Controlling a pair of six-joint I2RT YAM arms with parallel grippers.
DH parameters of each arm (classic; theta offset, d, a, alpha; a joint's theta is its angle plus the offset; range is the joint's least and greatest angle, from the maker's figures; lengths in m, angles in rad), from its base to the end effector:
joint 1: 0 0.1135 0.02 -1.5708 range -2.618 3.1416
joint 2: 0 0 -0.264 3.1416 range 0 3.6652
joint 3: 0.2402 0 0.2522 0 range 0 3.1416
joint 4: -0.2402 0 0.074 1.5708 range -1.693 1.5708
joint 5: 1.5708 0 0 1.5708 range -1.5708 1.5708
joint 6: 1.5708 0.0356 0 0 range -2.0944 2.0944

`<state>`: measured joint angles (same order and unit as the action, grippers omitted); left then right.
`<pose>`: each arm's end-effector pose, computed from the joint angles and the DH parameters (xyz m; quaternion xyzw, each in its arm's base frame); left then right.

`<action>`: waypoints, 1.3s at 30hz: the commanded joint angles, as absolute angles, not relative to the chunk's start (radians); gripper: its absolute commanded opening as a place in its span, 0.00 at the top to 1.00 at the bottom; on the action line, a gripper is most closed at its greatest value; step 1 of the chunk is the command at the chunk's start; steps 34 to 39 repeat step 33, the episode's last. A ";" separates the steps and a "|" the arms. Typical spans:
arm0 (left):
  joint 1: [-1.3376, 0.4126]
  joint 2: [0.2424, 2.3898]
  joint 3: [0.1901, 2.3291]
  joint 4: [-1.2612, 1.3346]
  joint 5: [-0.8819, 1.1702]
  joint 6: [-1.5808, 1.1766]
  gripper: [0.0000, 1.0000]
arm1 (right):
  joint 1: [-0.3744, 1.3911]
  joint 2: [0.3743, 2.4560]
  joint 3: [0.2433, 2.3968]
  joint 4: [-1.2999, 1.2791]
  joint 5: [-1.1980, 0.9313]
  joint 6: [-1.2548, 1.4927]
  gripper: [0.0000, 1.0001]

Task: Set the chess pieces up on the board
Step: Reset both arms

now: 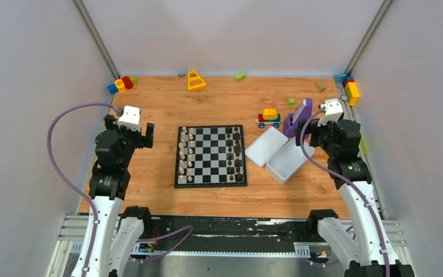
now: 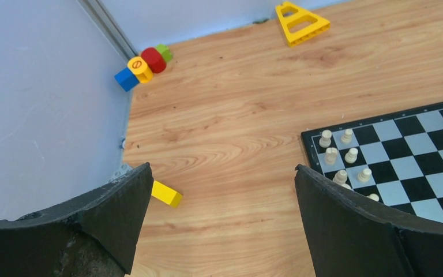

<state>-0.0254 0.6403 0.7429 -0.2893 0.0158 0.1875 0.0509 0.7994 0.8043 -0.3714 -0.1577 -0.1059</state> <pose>0.1534 -0.0045 0.3357 0.0868 0.7650 0.0456 0.6365 0.1820 0.0149 0.3249 -0.1088 0.8155 0.0494 0.5662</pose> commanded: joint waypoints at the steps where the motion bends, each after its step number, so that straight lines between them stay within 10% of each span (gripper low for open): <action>1: -0.017 0.582 0.724 -0.258 0.012 0.195 0.00 | 0.047 0.757 0.769 -0.301 -0.179 -0.126 0.00; 39: -0.017 0.556 0.659 -0.238 0.008 0.224 0.00 | 0.042 0.721 0.742 -0.293 -0.215 -0.144 0.00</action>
